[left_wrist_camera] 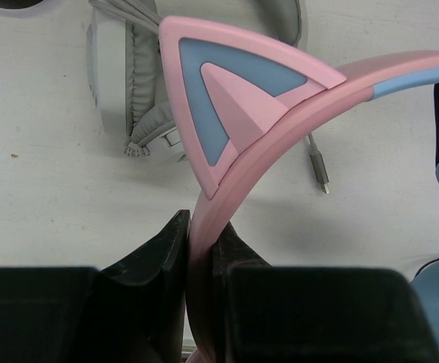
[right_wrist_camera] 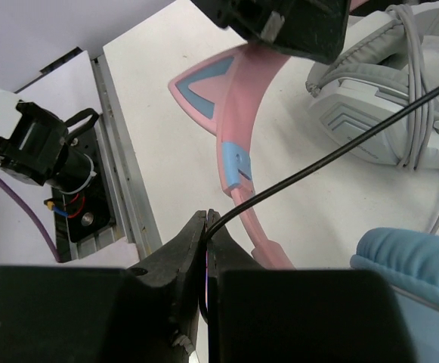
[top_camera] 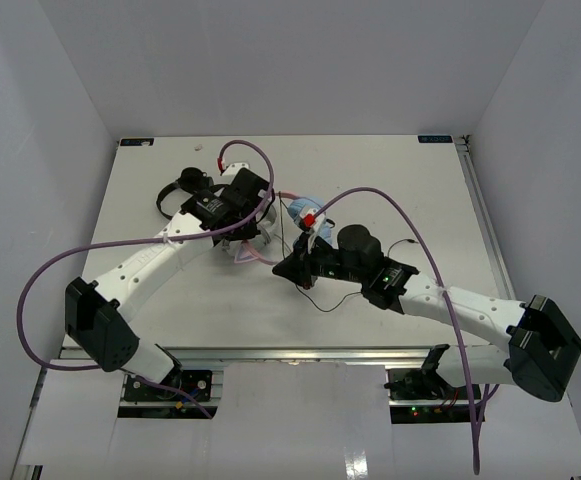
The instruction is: Wrap the headphones
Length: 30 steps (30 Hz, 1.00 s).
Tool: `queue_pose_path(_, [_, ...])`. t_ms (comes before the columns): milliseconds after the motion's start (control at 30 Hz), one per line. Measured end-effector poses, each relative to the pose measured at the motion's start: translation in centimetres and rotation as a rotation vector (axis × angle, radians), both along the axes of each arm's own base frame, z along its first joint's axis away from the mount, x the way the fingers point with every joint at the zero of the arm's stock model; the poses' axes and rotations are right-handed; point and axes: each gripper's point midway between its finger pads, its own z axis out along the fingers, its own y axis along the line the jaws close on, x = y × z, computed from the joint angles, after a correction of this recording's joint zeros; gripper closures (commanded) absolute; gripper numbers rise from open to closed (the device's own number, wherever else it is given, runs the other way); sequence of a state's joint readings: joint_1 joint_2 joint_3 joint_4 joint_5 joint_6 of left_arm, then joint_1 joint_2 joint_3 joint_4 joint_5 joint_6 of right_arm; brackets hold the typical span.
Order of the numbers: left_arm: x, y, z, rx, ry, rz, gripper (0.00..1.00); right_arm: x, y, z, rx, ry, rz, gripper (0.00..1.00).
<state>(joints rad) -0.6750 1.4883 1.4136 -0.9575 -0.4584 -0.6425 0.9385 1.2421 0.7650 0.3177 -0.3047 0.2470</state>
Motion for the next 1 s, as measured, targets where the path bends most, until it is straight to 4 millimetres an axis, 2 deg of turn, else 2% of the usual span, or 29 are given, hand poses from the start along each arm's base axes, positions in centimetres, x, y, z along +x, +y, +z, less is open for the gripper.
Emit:
queue_pose_path(267, [-0.6, 0.4, 2.1, -0.080, -0.044, 0.048, 1.00, 0.3, 0.3, -0.7, -0.040, -0.062, -0.095, 0.92])
queue_pose_path(433, [-0.8, 0.7, 2.6, -0.106, -0.054, 0.077, 1.00, 0.7, 0.3, -1.0, -0.055, -0.100, -0.163, 0.92])
queue_pose_path(733, [-0.8, 1.3, 3.2, -0.128, -0.067, 0.120, 1.00, 0.6, -0.8, -5.0, -0.114, -0.142, -0.220, 0.90])
queue_pose_path(1000, [-1.3, 1.5, 5.0, -0.173, -0.106, 0.129, 1.00, 0.8, -1.6, -6.7, -0.089, -0.184, -0.247, 0.86])
